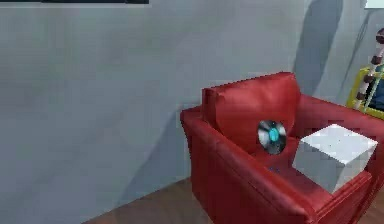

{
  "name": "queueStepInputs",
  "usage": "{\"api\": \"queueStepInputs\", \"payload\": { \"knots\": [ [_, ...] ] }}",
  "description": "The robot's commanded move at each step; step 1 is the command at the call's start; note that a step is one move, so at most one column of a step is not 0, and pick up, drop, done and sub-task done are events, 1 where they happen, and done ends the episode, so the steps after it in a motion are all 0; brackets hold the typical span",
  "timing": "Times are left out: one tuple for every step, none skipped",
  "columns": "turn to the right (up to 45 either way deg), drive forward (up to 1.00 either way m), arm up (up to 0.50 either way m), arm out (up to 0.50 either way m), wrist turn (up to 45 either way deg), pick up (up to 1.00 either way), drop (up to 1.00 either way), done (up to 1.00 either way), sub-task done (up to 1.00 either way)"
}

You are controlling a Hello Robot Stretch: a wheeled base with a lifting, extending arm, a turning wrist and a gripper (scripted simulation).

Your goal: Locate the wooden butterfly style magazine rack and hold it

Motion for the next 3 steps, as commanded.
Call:
{"api": "queueStepInputs", "payload": {
  "knots": [
    [45.0, 0.0, 0.0, 0.0, 0.0, 0.0, 0.0, 0.0, 0.0],
    [27.0, 0.0, 0.0, 0.0, 0.0, 0.0, 0.0, 0.0, 0.0],
    [0.0, 0.45, 0.0, 0.0, 0.0, 0.0, 0.0, 0.0, 0.0]
  ]
}}
